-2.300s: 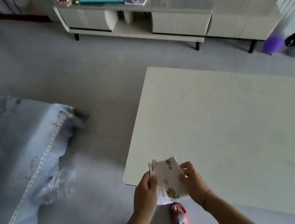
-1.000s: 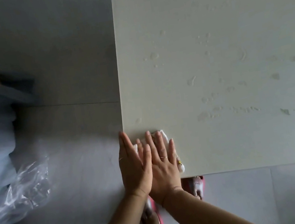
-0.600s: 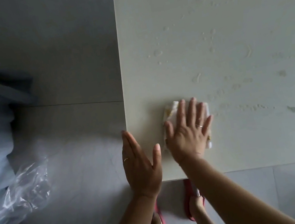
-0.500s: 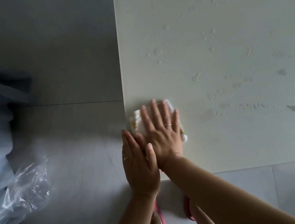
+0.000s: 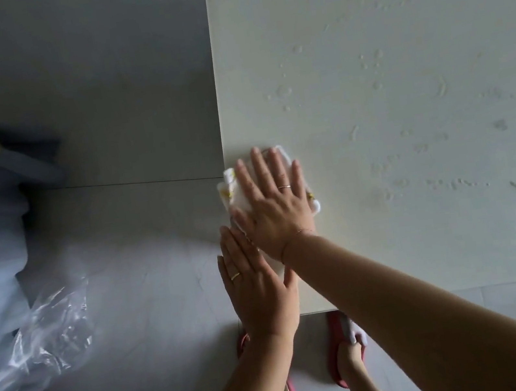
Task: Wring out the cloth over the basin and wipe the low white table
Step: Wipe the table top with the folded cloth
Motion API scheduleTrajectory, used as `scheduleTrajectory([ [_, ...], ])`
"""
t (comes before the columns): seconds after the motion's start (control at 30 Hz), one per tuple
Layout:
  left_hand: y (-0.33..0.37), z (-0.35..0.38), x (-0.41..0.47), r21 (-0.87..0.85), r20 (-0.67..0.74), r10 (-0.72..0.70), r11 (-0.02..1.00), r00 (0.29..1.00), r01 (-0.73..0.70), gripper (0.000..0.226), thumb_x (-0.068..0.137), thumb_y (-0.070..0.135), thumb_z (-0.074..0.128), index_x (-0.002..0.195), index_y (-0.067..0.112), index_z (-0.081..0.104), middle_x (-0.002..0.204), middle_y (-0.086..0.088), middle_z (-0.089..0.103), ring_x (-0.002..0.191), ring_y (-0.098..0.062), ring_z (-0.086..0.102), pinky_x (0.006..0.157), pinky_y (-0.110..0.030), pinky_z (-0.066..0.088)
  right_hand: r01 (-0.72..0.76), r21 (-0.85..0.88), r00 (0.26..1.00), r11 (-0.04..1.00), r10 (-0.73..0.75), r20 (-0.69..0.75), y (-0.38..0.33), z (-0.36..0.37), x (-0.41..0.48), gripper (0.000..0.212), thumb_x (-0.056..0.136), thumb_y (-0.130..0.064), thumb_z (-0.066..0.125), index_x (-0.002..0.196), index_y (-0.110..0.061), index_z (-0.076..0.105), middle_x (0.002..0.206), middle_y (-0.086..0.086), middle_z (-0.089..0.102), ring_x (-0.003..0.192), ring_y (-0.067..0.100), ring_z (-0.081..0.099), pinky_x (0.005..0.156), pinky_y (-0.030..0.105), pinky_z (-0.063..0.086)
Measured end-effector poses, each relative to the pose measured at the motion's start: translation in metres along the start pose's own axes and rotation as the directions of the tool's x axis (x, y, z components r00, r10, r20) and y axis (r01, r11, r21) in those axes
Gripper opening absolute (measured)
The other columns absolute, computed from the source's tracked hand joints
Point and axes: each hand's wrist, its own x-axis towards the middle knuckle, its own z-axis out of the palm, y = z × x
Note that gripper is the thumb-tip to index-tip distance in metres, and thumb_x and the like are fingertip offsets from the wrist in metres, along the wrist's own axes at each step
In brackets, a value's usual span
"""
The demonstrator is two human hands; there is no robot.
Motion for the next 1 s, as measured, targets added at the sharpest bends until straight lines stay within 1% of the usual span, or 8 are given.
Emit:
scheduleTrajectory([
  [0.13, -0.001, 0.0, 0.0, 0.025, -0.009, 0.009, 1.0, 1.0, -0.009, 0.087, 0.088, 0.057, 0.039, 0.143, -0.009, 0.026, 0.148, -0.03, 0.03, 0.133, -0.041, 0.04, 0.111, -0.047, 0.032, 0.138, -0.077, 0.99, 0.987, -0.138, 0.004, 0.041, -0.011, 0.011, 0.07, 0.092, -0.062, 0.023, 0.15, -0.03, 0.003, 0.16, 0.0, -0.004, 0.145, 0.022, -0.012, 0.118, 0.046, -0.006],
  [0.23, -0.001, -0.001, 0.0, 0.034, 0.012, 0.008, 0.999, 1.0, -0.009, 0.089, 0.088, 0.059, 0.036, 0.143, -0.01, 0.024, 0.148, -0.032, 0.029, 0.133, -0.042, 0.039, 0.111, -0.047, 0.032, -0.159, 0.012, 0.987, 0.987, 0.16, -0.034, 0.088, -0.024, 0.028, 0.07, 0.091, -0.064, 0.022, 0.15, -0.032, 0.001, 0.159, 0.0, -0.006, 0.145, 0.022, -0.012, 0.117, 0.044, -0.009],
  [0.37, -0.001, 0.002, 0.0, 0.05, 0.022, 0.009, 0.999, 1.0, -0.01, 0.089, 0.089, 0.06, 0.033, 0.143, -0.011, 0.025, 0.148, -0.032, 0.029, 0.134, -0.042, 0.037, 0.112, -0.048, 0.031, -0.517, 0.115, 0.849, 0.848, 0.525, -0.061, 0.075, -0.022, 0.045, 0.07, 0.091, -0.06, 0.02, 0.151, -0.028, 0.001, 0.159, 0.005, -0.007, 0.145, 0.027, -0.013, 0.116, 0.051, -0.009],
  [0.53, -0.001, 0.003, 0.001, 0.08, 0.026, 0.008, 0.997, 1.0, -0.01, 0.09, 0.091, 0.063, 0.019, 0.143, -0.01, 0.025, 0.149, -0.031, 0.028, 0.136, -0.042, 0.035, 0.113, -0.048, 0.03, -0.1, 0.035, 0.995, 0.994, 0.101, -0.024, 0.006, -0.008, 0.034, 0.071, 0.089, -0.062, 0.013, 0.15, -0.027, 0.0, 0.159, 0.003, -0.008, 0.144, 0.025, -0.017, 0.113, 0.05, -0.017],
  [0.63, 0.0, 0.003, 0.0, 0.103, 0.013, 0.008, 0.995, 1.0, -0.01, 0.09, 0.088, 0.061, 0.032, 0.144, -0.009, 0.024, 0.149, -0.03, 0.029, 0.137, -0.041, 0.033, 0.115, -0.048, 0.025, 0.118, -0.058, 0.993, 0.991, -0.118, 0.004, 0.043, -0.019, 0.043, 0.071, 0.09, -0.065, 0.018, 0.15, -0.031, 0.001, 0.16, -0.001, -0.005, 0.145, 0.021, -0.012, 0.117, 0.046, -0.009],
  [0.77, 0.003, -0.002, 0.011, 0.16, 0.002, -0.024, 0.987, 1.0, 0.023, 0.089, 0.086, 0.062, 0.031, 0.145, -0.005, 0.026, 0.15, -0.025, 0.031, 0.14, -0.038, 0.03, 0.116, -0.053, 0.012, -0.184, 0.03, 0.982, 0.982, 0.186, -0.044, 0.105, -0.04, 0.074, 0.071, 0.091, -0.063, 0.026, 0.15, -0.031, 0.003, 0.16, -0.001, -0.005, 0.145, 0.021, -0.011, 0.117, 0.044, -0.008],
  [0.9, 0.014, -0.013, 0.057, 0.157, -0.061, -0.009, 0.987, 0.998, 0.019, 0.087, 0.087, 0.061, 0.032, 0.144, -0.005, 0.027, 0.15, -0.025, 0.031, 0.141, -0.038, 0.028, 0.115, -0.056, 0.013, -0.547, 0.161, 0.825, 0.821, 0.562, -0.06, 0.077, -0.036, 0.099, 0.07, 0.092, -0.057, 0.024, 0.151, -0.026, 0.002, 0.159, 0.003, -0.007, 0.145, 0.025, -0.013, 0.115, 0.052, -0.009],
  [1.0, 0.022, -0.02, 0.095, 0.192, -0.093, 0.105, 0.978, 0.99, -0.086, 0.086, 0.089, 0.058, 0.033, 0.144, -0.007, 0.026, 0.151, -0.025, 0.028, 0.141, -0.039, 0.026, 0.115, -0.055, 0.013, -0.344, 0.141, 0.933, 0.928, 0.354, -0.056, 0.034, -0.027, 0.103, 0.071, 0.09, -0.059, 0.019, 0.15, -0.026, 0.002, 0.159, 0.003, -0.007, 0.145, 0.026, -0.014, 0.111, 0.051, -0.018],
])
